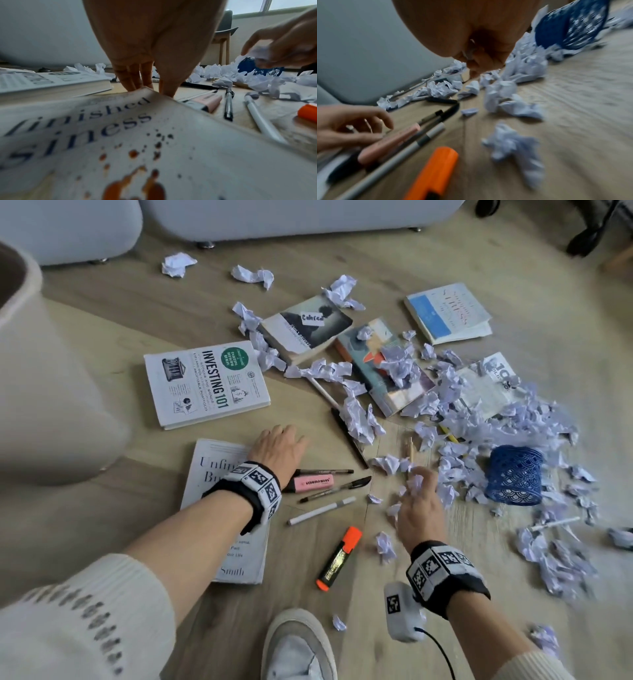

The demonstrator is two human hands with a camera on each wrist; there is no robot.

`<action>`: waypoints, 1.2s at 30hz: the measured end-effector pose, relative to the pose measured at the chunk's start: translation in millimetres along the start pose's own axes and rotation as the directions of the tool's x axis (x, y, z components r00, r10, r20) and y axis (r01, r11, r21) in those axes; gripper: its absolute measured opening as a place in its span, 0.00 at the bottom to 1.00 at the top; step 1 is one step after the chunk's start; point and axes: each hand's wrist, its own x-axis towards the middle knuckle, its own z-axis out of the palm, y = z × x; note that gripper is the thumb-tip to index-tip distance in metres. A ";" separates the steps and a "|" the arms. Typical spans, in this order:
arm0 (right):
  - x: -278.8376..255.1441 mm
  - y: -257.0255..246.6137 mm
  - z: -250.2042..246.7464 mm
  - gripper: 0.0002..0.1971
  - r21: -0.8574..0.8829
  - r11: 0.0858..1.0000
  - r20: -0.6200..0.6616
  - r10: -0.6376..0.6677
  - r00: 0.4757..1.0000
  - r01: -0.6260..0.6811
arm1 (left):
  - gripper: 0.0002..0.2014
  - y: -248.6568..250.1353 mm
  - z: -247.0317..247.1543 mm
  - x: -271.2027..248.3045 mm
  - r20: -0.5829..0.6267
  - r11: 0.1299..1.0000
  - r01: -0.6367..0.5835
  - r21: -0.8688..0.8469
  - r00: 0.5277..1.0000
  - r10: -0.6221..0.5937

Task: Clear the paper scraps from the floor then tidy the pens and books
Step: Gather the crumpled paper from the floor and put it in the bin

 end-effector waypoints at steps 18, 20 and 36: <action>-144.1 85.9 26.8 0.07 -0.220 0.693 0.482 -0.535 0.694 0.687 | 0.10 101.8 0.0 -25.3 0.113 0.940 -0.197 -0.278 0.965 0.236; -138.6 84.6 14.8 0.07 -0.246 0.783 0.378 -0.465 0.800 0.571 | 0.09 121.2 10.0 -35.4 0.133 0.946 -0.244 -0.211 0.952 0.276; -92.0 123.8 4.5 0.08 -0.482 0.750 0.286 -0.355 0.890 0.454 | 0.23 181.0 59.5 -23.5 0.133 0.846 -0.533 0.003 0.839 0.528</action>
